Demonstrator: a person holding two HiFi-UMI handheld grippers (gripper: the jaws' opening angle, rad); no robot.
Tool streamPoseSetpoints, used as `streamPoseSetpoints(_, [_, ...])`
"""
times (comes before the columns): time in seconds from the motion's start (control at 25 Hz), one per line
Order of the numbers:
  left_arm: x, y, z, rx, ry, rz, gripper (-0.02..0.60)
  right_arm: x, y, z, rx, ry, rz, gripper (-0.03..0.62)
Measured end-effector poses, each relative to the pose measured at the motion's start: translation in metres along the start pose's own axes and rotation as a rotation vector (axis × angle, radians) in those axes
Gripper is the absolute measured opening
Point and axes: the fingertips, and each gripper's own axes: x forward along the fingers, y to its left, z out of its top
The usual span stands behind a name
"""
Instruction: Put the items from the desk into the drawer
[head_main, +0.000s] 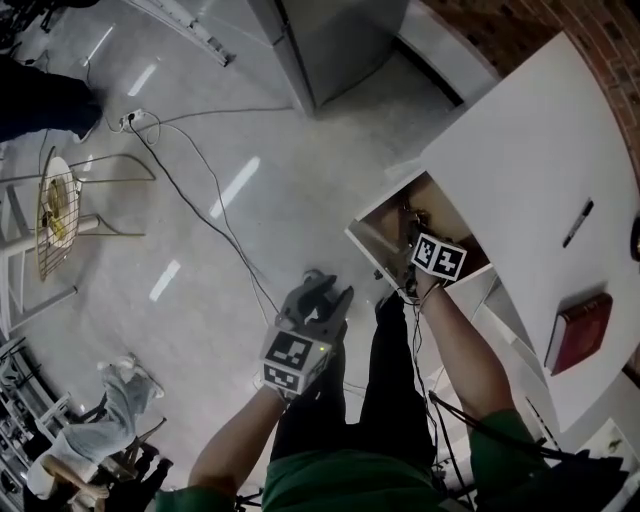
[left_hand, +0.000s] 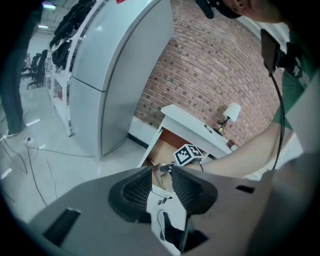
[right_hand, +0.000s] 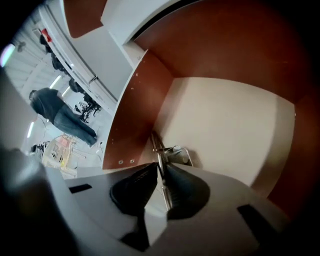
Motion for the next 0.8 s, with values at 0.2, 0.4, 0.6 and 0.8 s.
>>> streamPoseSetpoints(0.2, [-0.005, 0.001, -0.007, -0.013, 0.005, 0.004, 0.117, 0.006, -0.003, -0.004, -0.036, 0.035, -0.005, 0.054])
streamPoseSetpoints(0.4, [-0.003, 0.004, -0.006, -0.019, -0.009, 0.003, 0.115, 0.007, -0.006, -0.004, -0.043, 0.031, -0.003, 0.057])
streamPoseSetpoints(0.6, [-0.001, 0.001, -0.004, -0.024, -0.020, 0.000, 0.115, 0.008, -0.009, -0.004, -0.079, 0.020, -0.003, 0.108])
streamPoseSetpoints(0.8, [-0.011, -0.003, -0.009, -0.045, -0.017, 0.004, 0.115, -0.007, -0.010, 0.001, -0.141, -0.001, -0.072, 0.170])
